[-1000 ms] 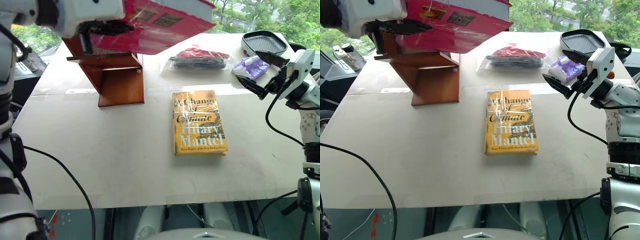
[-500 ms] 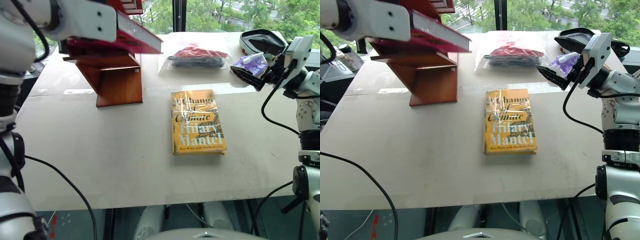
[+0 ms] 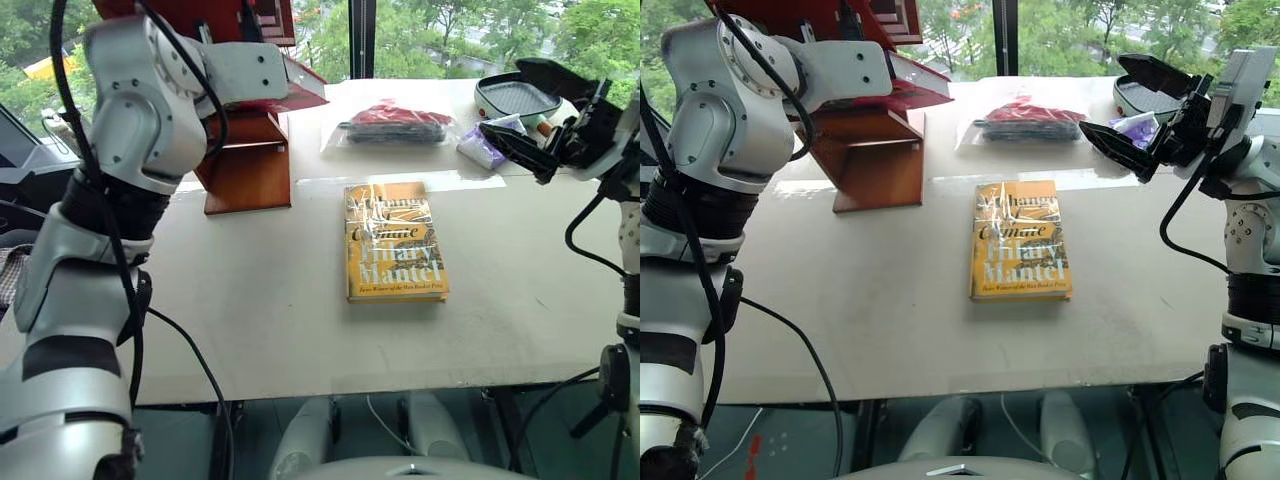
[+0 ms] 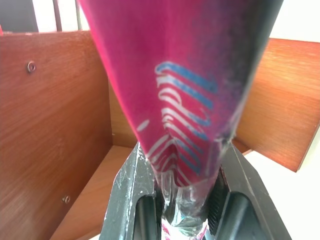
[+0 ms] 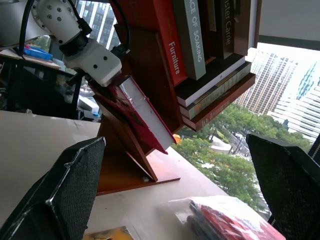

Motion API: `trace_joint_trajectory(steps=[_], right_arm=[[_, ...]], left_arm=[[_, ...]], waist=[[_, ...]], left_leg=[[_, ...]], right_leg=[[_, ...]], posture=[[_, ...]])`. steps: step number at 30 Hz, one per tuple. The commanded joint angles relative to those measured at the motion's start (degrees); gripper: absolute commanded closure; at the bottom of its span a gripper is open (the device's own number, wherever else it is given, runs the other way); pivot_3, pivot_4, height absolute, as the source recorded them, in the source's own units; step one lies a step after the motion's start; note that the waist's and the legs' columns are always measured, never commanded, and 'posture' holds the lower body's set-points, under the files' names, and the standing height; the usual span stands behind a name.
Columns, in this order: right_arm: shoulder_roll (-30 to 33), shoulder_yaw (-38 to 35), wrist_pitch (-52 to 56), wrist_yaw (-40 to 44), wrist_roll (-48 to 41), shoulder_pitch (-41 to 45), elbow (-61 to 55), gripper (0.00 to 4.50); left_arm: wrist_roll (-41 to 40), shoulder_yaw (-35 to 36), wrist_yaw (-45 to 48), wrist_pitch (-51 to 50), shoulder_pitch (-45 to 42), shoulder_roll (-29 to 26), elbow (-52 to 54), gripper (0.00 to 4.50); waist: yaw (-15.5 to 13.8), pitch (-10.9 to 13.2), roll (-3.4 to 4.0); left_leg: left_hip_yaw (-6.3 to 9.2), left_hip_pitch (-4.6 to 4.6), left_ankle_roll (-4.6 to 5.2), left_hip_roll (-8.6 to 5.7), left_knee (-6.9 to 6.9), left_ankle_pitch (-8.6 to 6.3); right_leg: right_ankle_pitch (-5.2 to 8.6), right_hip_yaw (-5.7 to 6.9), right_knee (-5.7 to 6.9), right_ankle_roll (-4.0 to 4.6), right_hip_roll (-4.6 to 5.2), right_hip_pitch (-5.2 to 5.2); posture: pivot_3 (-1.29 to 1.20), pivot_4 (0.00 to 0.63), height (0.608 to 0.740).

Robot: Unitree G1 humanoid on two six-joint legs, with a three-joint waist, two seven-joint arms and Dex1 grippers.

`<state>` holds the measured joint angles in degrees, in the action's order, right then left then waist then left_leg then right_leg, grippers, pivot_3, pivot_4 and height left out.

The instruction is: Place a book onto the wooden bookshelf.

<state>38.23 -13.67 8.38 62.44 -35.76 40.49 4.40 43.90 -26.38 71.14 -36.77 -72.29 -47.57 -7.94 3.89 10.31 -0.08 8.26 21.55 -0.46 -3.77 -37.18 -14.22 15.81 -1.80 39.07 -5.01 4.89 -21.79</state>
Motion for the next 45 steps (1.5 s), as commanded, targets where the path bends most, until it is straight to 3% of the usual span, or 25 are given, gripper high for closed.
trace_joint_trajectory(steps=[1, 10, 19, 21, 22, 23, 24, 25, 28, 31, 34, 39, 45], right_arm=[[1.07, -2.26, 0.07, 0.25, -1.31, -0.68, -2.14, 0.0], [0.36, -2.36, -1.3, 0.64, -0.99, -2.29, -0.95, 0.0], [0.88, -2.77, -1.94, 1.09, -0.82, -4.31, -0.73, 0.0], [1.29, -3.13, -1.83, 1.2, -0.95, -4.92, -0.92, 0.0], [1.47, -3.26, -1.8, 1.23, -0.91, -5.21, -0.93, 0.0], [1.67, -3.43, -1.72, 1.27, -0.94, -5.6, -1.05, 0.0], [1.84, -3.51, -1.67, 1.28, -1.0, -5.88, -1.11, 0.0], [2.04, -3.67, -1.6, 1.34, -1.08, -6.21, -1.24, 0.0], [2.44, -4.08, -1.48, 1.6, -1.22, -6.62, -1.29, 0.0], [2.91, -4.44, -1.24, 1.88, -1.43, -6.79, -1.2, 0.0], [3.61, -4.78, -0.84, 2.28, -1.53, -7.17, -1.03, 0.0], [5.18, -4.84, 0.72, 2.73, -1.43, -8.49, -0.94, 0.0], [7.21, -4.99, 2.55, 2.24, -0.52, -12.45, -2.12, 0.0]], left_arm=[[1.25, -0.24, 1.43, -5.14, 0.09, 2.32, -3.61, 4.0], [4.16, -1.2, -1.58, -0.32, -0.06, 1.09, -11.73, 4.0], [2.99, 0.29, 0.23, 3.47, 1.43, -1.14, -10.76, 4.0], [3.04, 0.99, 1.66, 3.31, 2.5, -2.62, -8.53, 2.99], [2.97, 1.55, 1.95, 3.11, 2.79, -3.17, -7.44, 2.94], [2.81, 2.24, 2.85, 2.83, 3.12, -4.06, -5.59, 2.23], [2.48, 3.09, 3.91, 2.43, 3.29, -4.89, -3.48, 2.09], [1.99, 4.25, 5.0, 2.03, 3.21, -5.68, -0.97, 1.6], [-1.74, 8.49, 7.9, 0.17, 2.92, -6.51, 6.19, 0.35], [-9.78, 14.92, 15.84, -7.09, 5.69, -8.01, 17.31, 0.35], [-17.08, 24.34, 19.23, -11.72, 10.7, -11.17, 26.0, 0.35], [-30.04, 35.32, 20.22, -38.54, 9.97, -6.39, 41.52, 0.35], [-40.18, 45.53, 10.75, -53.05, 18.91, 11.74, 54.25, 0.35]], waist=[[-0.11, -0.06, 0.1], [0.17, -0.31, 0.53], [1.29, -0.42, 0.71], [1.49, -0.41, 0.7], [1.63, -0.4, 0.68], [1.85, -0.26, 0.46], [1.91, -0.21, 0.38], [1.84, -0.2, 0.35], [1.3, -0.12, 0.21], [0.96, -0.09, 0.12], [0.89, -0.08, 0.12], [0.73, 0.13, -0.22], [-0.55, 0.17, -0.3]], left_leg=[[0.01, 0.0, 0.0, -0.01, 0.0, 0.0], [-0.01, -0.04, 0.0, -0.01, 0.02, 0.0], [-0.14, -0.19, 0.0, 0.04, 0.11, 0.0], [-0.24, -0.27, 0.0, 0.04, 0.17, 0.0], [-0.26, -0.29, 0.0, 0.05, 0.19, 0.0], [-0.31, -0.34, 0.0, 0.07, 0.24, 0.0], [-0.38, -0.35, 0.0, 0.12, 0.33, 0.0], [-0.38, -0.28, 0.0, 0.19, 0.33, 0.0], [-0.25, 0.63, -0.02, 0.21, 0.16, 0.01], [-0.05, 1.74, -0.26, 0.1, -0.12, 0.15], [0.0, 2.01, -0.26, 0.05, -0.16, 0.15], [-0.03, 2.2, -0.25, 0.06, -0.16, 0.14], [0.09, 1.86, -0.25, 0.07, -0.35, 0.14]], right_leg=[[-0.02, 0.0, 0.02, 0.03, 0.0, 0.0], [0.0, -0.01, 0.04, 0.01, 0.01, 0.0], [0.0, -0.21, 0.08, -0.01, -0.04, 0.0], [0.01, -0.35, 0.11, -0.01, -0.04, 0.01], [0.01, -0.38, 0.11, -0.01, -0.05, 0.01], [0.01, -0.48, 0.11, -0.01, -0.07, 0.0], [0.0, -0.65, 0.1, 0.0, -0.13, -0.1], [-0.02, -0.72, 0.02, 0.02, -0.19, -0.17], [-0.17, -0.64, 0.01, 0.27, -0.16, -0.98], [-0.18, -0.46, 0.01, 0.28, 0.06, -1.81], [-0.18, -0.37, -0.14, 0.27, 0.09, -1.98], [-0.17, -0.05, -0.18, 0.26, 0.08, -2.04], [-0.18, 0.18, -0.08, 0.23, 0.09, -1.54]], posture=[[0.0, 0.15, 0.74], [0.0, 0.15, 0.74], [0.0, 0.15, 0.74], [0.0, 0.15, 0.74], [0.0, 0.15, 0.74], [0.0, 0.15, 0.74], [0.0, 0.15, 0.74], [0.0, 0.15, 0.74], [0.0, 0.15, 0.74], [0.0, 0.15, 0.74], [0.0, 0.15, 0.74], [0.0, 0.15, 0.74], [0.0, 0.15, 0.74]])
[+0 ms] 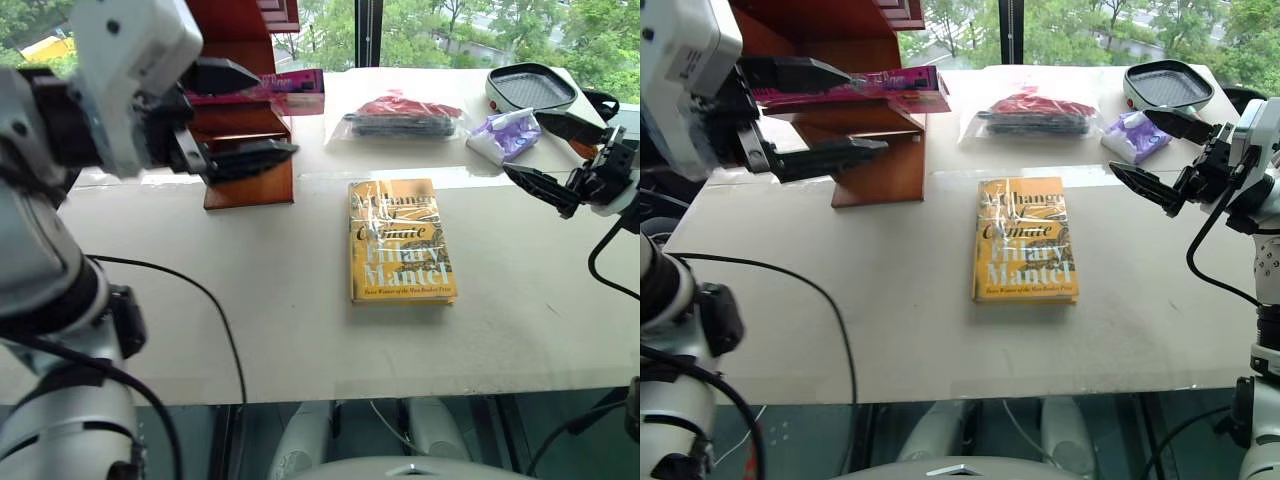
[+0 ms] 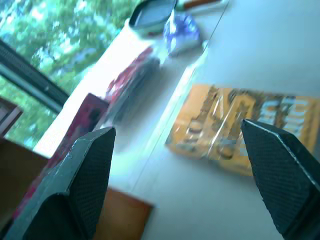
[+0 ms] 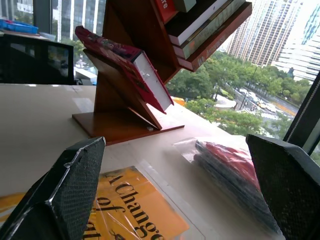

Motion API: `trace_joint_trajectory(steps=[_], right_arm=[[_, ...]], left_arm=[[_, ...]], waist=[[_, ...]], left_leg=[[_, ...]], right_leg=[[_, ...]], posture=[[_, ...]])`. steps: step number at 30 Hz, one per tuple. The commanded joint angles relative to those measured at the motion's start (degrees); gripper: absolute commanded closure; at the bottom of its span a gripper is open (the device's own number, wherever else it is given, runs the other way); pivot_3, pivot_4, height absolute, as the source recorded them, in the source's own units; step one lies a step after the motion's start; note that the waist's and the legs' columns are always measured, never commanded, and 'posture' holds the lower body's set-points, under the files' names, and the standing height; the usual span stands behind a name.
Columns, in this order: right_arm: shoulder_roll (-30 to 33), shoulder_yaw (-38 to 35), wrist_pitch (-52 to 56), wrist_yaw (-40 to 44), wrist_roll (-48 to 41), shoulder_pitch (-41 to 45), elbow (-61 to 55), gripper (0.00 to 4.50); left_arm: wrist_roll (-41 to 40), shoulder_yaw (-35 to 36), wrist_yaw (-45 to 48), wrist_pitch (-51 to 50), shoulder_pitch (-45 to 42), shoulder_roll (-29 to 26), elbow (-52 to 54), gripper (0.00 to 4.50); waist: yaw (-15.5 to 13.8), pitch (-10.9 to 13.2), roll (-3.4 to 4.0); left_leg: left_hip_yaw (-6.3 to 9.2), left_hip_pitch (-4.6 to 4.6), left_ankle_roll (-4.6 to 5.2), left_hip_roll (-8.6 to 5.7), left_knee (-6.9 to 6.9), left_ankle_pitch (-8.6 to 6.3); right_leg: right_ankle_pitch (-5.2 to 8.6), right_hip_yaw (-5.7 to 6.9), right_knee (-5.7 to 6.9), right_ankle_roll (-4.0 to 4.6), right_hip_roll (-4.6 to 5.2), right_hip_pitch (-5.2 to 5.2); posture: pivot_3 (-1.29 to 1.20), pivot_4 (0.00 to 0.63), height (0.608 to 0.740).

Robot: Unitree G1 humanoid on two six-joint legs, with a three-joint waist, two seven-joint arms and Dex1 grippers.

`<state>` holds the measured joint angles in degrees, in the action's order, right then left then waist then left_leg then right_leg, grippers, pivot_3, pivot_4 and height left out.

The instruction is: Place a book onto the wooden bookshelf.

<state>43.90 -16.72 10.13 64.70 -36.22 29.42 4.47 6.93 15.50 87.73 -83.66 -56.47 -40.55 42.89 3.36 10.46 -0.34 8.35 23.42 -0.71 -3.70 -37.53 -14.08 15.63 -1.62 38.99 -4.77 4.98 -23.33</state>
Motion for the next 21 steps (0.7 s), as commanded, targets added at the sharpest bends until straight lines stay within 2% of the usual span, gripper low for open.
trace_joint_trajectory(steps=[1, 4, 5, 6, 8, 10, 12, 15, 17, 21], right_arm=[[1.88, -2.33, 1.3, -0.24, -0.27, -2.37, -2.64, 0.0], [3.25, -3.31, 2.46, -1.09, 0.34, -7.26, -5.18, 0.0], [3.66, -3.77, 2.97, -1.69, 0.65, -9.51, -6.26, 0.0], [4.13, -4.28, 3.11, -2.02, 1.06, -11.51, -6.89, 0.0], [5.56, -5.27, 1.96, -2.15, 3.63, -16.44, -7.28, 0.0], [6.11, -7.66, 1.88, -2.43, 4.17, -21.03, -7.27, 0.0], [6.52, -10.32, 1.86, -2.07, 4.61, -26.07, -7.5, 0.0], [6.47, -14.58, 1.82, -1.69, 4.8, -33.34, -7.91, 0.0], [6.12, -16.16, 1.78, -1.92, 5.23, -37.18, -8.48, 0.0], [4.68, -18.14, 0.66, -2.35, 5.79, -42.39, -9.41, 0.0]], left_arm=[[-4.14, 3.96, -8.26, -6.7, 5.4, 7.97, 4.91, 0.35], [-5.31, 5.13, -17.95, 4.47, 16.09, 18.56, 7.59, 0.35], [-5.55, 4.27, -20.03, 8.54, 21.04, 19.37, 6.72, 0.35], [-6.37, 4.09, -21.58, 10.77, 24.61, 20.49, 6.2, 0.17], [-9.7, 5.9, -23.42, 12.18, 30.73, 23.91, 5.27, 0.17], [-8.93, 3.14, -26.63, 20.7, 39.53, 23.05, 3.91, 0.17], [-11.16, 4.55, -28.52, 23.74, 44.92, 24.29, 0.97, 0.17], [-13.51, 5.4, -28.97, 33.81, 53.6, 23.09, -3.48, 0.17], [-15.47, 5.94, -28.94, 37.48, 57.3, 22.05, -5.78, 0.17], [-18.93, 5.26, -29.5, 41.97, 61.36, 19.5, -9.02, 0.17]], waist=[[-0.02, 0.02, -0.04], [-0.01, 0.01, -0.04], [-0.02, -0.01, -0.06], [-0.04, -0.01, -0.06], [-0.67, -0.01, -0.06], [-1.11, -0.04, -0.07], [-1.63, -0.05, -0.07], [-2.63, -0.05, -0.08], [-2.83, -0.05, -0.08], [-2.8, -0.07, -0.08]], left_leg=[[0.02, 0.0, -0.01, 0.01, -0.01, 0.0], [-0.02, 0.0, -0.01, 0.02, -0.06, 0.0], [-0.06, 0.02, -0.01, 0.02, -0.07, 0.0], [-0.08, 0.02, -0.01, 0.02, -0.06, 0.0], [-0.11, 0.01, -0.02, 0.04, 0.01, 0.0], [-0.13, 0.03, -0.02, 0.03, 0.02, 0.0], [-0.17, -0.04, -0.01, 0.01, 0.05, -0.01], [-0.19, -0.37, 0.09, 0.0, 0.11, -0.06], [-0.22, -0.81, 0.26, 0.02, 0.17, -0.18], [-0.22, -0.86, 0.28, 0.03, 0.17, -0.19]], right_leg=[[-0.01, 0.01, 0.01, 0.01, -0.03, 0.0], [-0.02, -0.03, 0.0, 0.02, 0.01, 0.02], [-0.02, -0.05, -0.03, 0.02, 0.03, 0.01], [-0.03, -0.08, -0.06, 0.03, 0.04, 0.01], [-0.03, -0.12, -0.07, 0.04, 0.04, -0.03], [-0.03, -0.14, -0.08, 0.05, 0.06, -0.07], [-0.04, -0.21, -0.07, 0.05, 0.1, -0.04], [-0.04, -0.23, -0.11, 0.05, 0.1, 0.25], [-0.03, -0.25, -0.2, 0.06, 0.1, 0.69], [-0.02, -0.23, -0.25, 0.05, 0.1, 0.78]], posture=[[0.0, 0.15, 0.74], [0.0, 0.15, 0.74], [0.0, 0.15, 0.74], [0.0, 0.15, 0.74], [0.0, 0.15, 0.74], [0.0, 0.15, 0.74], [0.0, 0.15, 0.74], [0.0, 0.15, 0.74], [0.0, 0.15, 0.74], [0.0, 0.15, 0.74]])
